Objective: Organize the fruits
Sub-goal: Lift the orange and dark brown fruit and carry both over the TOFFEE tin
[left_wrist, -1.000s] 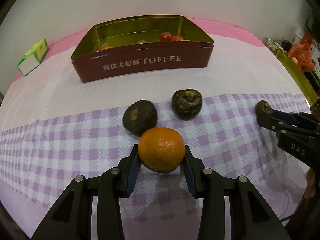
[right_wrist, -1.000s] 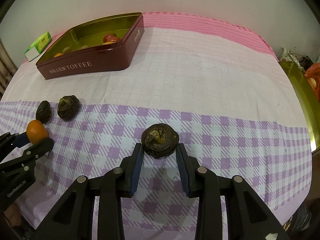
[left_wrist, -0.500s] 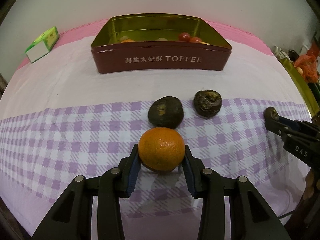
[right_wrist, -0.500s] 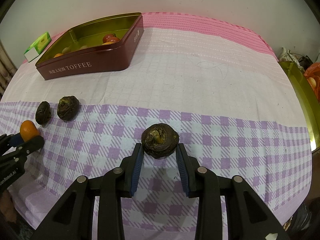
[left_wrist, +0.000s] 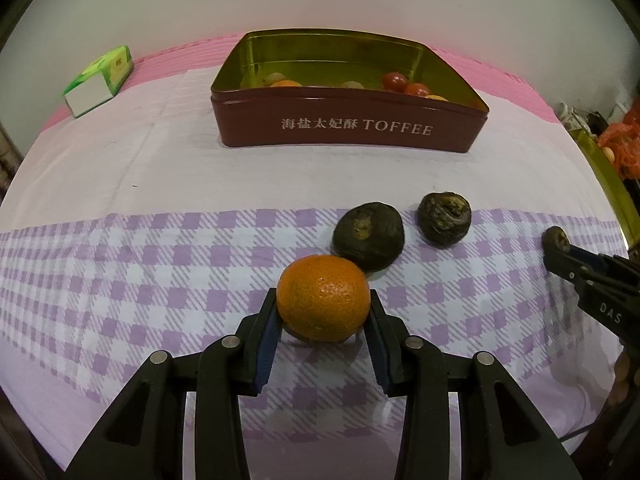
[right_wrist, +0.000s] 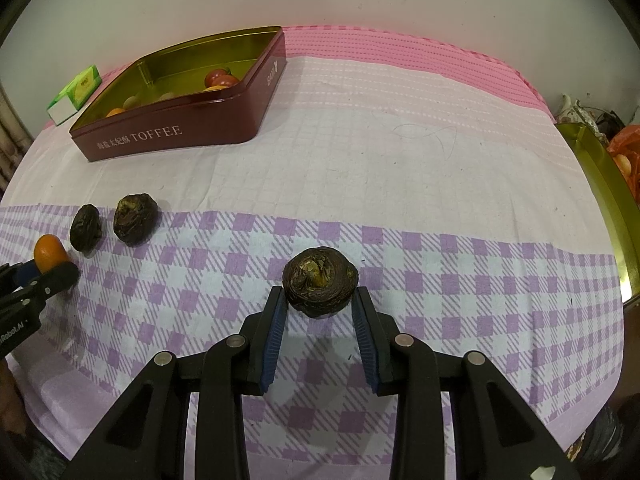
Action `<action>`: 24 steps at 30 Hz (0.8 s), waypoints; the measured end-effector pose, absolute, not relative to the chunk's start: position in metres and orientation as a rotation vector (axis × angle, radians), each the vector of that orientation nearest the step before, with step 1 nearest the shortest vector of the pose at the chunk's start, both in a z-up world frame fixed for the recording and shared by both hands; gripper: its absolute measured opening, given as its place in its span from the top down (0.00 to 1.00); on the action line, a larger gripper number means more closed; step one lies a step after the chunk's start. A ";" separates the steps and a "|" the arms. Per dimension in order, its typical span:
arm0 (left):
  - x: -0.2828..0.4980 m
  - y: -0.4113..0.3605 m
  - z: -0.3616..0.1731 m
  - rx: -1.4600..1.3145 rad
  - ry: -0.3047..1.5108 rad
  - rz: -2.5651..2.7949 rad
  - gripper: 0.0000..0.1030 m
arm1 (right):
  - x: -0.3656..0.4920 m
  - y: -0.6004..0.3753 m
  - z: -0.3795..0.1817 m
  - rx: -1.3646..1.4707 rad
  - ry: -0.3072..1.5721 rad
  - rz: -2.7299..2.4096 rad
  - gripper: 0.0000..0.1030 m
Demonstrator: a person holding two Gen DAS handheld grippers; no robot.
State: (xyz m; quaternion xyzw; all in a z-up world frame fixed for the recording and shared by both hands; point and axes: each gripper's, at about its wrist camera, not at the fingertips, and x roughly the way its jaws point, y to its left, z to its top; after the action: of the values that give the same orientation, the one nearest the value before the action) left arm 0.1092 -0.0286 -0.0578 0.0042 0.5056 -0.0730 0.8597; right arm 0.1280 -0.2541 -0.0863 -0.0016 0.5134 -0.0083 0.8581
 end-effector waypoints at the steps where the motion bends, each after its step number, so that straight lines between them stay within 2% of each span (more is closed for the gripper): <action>1: 0.110 -0.027 -0.058 0.007 1.061 -0.151 0.60 | 0.129 -0.254 -0.086 -0.006 1.079 -0.016 0.70; 12: 0.116 -0.028 -0.057 0.046 1.032 -0.159 0.60 | 0.131 -0.252 -0.085 -0.010 1.083 -0.019 0.71; 24: 0.132 -0.015 -0.032 -0.006 0.983 -0.157 0.60 | 0.149 -0.249 -0.061 -0.021 1.038 0.037 0.71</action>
State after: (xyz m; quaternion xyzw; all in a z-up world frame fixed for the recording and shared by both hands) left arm 0.1325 -0.0149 -0.0321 -0.0028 0.4712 -0.0753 0.8788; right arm 0.1487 -0.2489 -0.0611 -0.0099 0.4959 0.0177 0.8681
